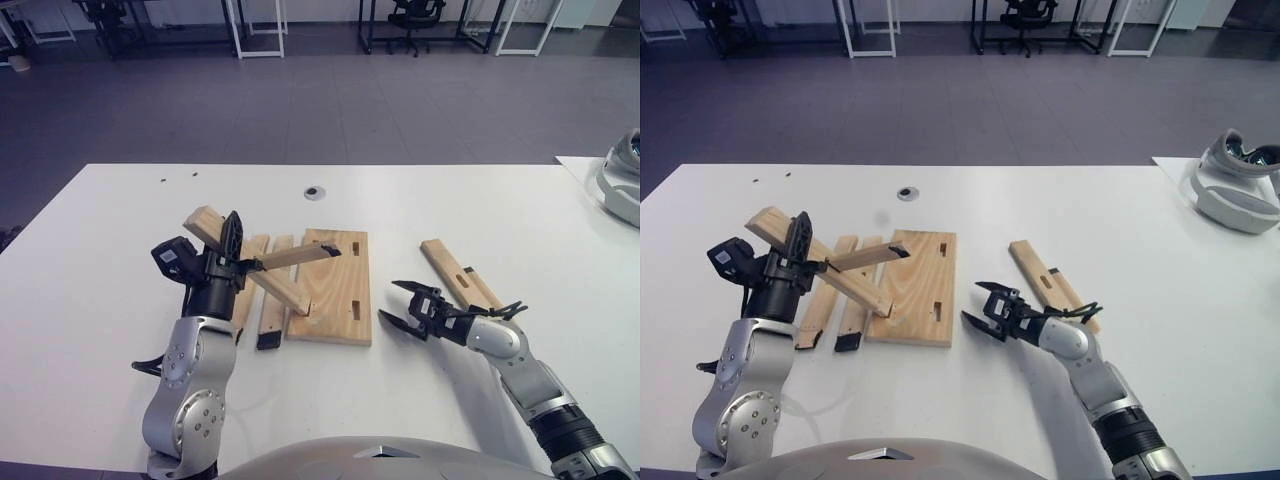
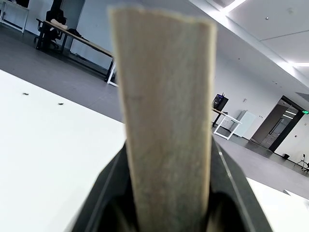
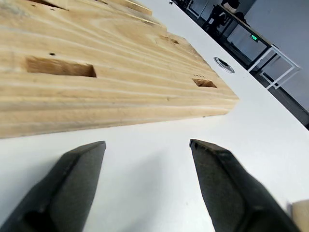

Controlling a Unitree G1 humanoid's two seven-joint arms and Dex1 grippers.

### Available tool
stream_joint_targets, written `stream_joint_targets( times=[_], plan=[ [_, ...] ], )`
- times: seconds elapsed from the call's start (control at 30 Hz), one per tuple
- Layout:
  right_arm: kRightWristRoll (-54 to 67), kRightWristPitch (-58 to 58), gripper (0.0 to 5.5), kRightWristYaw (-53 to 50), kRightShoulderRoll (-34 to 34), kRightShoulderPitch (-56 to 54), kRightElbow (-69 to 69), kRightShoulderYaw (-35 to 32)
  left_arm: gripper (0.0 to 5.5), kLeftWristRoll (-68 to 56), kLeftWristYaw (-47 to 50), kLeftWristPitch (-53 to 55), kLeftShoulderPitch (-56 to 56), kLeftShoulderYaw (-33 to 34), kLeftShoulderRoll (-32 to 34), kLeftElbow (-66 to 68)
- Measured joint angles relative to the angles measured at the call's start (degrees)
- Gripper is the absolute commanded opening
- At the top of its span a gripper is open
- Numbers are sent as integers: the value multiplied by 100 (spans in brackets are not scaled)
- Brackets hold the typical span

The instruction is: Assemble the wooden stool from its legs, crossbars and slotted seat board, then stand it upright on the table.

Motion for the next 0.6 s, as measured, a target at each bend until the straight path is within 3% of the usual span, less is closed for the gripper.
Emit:
stream_joint_targets(
  times=[0.27,0.47,0.6],
  plan=[
    [6,23,326,111,84,-8,-116,202,101,370,-105,-75,156,-182,11,-147],
    [121,47,326,308,84,-23,-104,242,101,1504,-844,-974,517,-864,496,84],
    [127,96,326,294,35,-71,-38,59,101,1726,-1201,-1556,640,-969,631,542]
  ],
)
